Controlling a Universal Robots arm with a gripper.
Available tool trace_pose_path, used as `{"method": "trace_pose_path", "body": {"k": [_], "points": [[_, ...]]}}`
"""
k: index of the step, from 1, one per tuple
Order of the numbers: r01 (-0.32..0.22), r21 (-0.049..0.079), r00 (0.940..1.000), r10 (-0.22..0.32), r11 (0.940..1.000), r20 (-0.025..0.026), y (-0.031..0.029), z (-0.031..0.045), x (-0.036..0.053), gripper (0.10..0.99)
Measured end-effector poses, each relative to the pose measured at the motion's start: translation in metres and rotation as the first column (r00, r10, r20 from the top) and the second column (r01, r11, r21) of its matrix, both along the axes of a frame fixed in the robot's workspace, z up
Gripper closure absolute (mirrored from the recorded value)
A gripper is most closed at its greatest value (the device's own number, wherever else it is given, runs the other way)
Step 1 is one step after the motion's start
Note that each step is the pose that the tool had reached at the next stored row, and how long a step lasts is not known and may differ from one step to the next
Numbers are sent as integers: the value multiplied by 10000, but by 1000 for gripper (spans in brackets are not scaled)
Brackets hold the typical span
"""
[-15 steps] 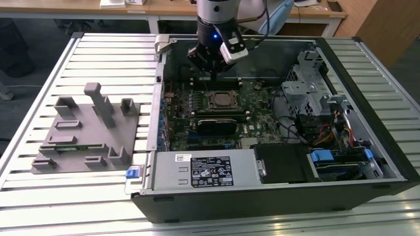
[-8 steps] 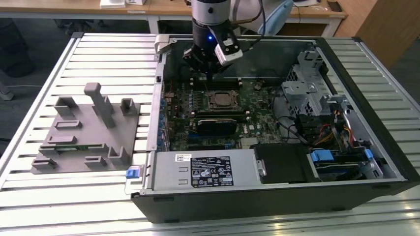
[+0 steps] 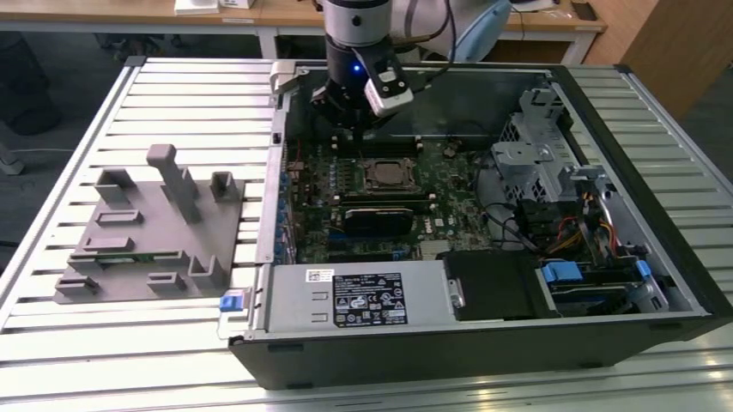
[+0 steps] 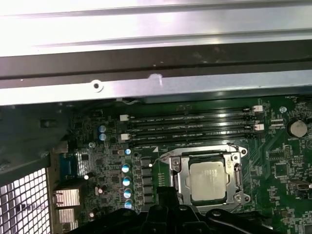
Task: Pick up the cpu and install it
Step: 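Install the first cpu locking lever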
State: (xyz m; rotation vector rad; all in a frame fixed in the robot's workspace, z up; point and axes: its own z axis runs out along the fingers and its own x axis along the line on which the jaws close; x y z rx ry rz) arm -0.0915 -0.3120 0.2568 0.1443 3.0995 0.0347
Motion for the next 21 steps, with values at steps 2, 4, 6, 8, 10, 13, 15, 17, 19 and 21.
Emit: {"method": "trace_pose_path", "body": {"k": [2,4,6,8,10,13,15,17,19,21], "points": [[-1,-1,10000,1,10000,-1,0,-5,-22,980],[-1,0,10000,1,10000,0,0,-10,-40,980],[0,-2,10000,0,10000,-2,2,-12,-54,980],[-1,-2,10000,1,10000,-2,10,-15,-61,980],[-1,-2,10000,1,10000,-2,26,-18,-66,980],[-4,-1,10000,4,10000,-1,54,-25,-99,980],[-4,-2,10000,4,10000,-2,68,-28,-110,980],[-6,-1,10000,6,10000,-1,82,-32,-120,980],[-10,-1,10000,10,10000,-1,101,-35,-127,980],[-12,-2,10000,12,10000,-2,123,-38,-135,980]]}}
